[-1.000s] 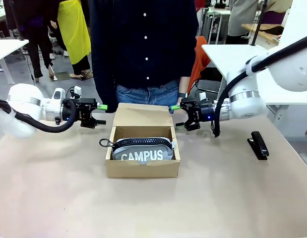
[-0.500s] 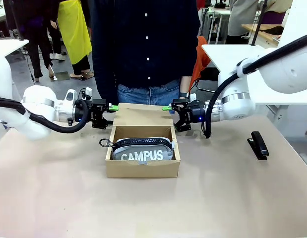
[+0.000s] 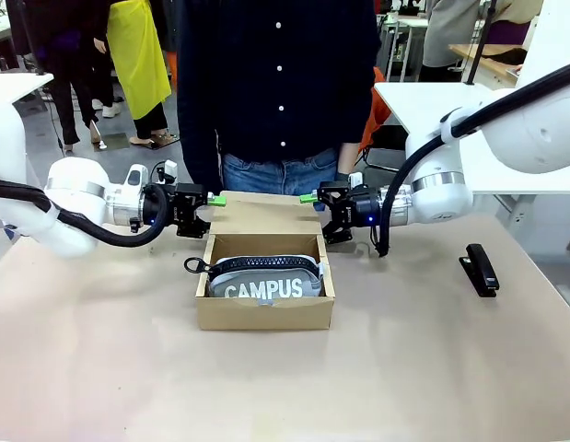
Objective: Pack the items into the box.
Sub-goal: Close the Mailer Box.
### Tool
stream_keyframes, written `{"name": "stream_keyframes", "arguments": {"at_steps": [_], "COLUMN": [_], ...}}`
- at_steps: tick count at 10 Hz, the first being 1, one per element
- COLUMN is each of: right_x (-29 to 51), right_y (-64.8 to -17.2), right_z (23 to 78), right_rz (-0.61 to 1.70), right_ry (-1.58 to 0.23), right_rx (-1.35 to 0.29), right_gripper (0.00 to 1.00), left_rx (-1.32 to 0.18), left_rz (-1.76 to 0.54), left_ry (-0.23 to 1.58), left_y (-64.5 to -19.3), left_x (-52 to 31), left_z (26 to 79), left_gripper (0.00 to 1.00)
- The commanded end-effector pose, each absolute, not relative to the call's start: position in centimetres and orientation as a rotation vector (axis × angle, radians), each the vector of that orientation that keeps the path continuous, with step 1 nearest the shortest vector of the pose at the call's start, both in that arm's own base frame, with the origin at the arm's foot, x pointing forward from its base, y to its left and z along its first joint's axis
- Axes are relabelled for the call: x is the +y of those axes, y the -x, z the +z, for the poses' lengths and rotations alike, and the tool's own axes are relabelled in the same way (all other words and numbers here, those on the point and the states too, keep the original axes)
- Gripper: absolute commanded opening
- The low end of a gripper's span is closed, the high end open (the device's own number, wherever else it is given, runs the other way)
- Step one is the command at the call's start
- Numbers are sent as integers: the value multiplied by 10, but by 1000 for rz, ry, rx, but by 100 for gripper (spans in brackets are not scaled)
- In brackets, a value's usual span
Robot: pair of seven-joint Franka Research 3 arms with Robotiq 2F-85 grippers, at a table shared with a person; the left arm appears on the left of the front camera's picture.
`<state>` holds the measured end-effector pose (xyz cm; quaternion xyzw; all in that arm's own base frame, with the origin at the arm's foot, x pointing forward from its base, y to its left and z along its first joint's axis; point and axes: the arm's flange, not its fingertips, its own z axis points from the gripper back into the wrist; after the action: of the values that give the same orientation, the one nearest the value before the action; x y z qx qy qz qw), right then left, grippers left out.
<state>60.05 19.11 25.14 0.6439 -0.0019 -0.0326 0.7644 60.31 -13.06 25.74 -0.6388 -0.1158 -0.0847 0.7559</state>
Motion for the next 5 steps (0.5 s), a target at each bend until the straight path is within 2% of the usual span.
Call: {"name": "stream_keyframes", "arguments": {"at_steps": [1, 5], "right_x": [191, 192], "right_y": [-592, -568], "right_z": [258, 282], "right_rz": [-29, 20], "right_ry": [-1413, -1373], "right_rx": [-24, -86], "right_gripper": [82, 82], "left_rx": [-251, -307], "left_rz": [-235, -361], "left_ry": [1414, 1475], "left_y": [-600, -575], "left_x": [-128, -124], "left_z": [262, 291], "left_gripper": [69, 69]}}
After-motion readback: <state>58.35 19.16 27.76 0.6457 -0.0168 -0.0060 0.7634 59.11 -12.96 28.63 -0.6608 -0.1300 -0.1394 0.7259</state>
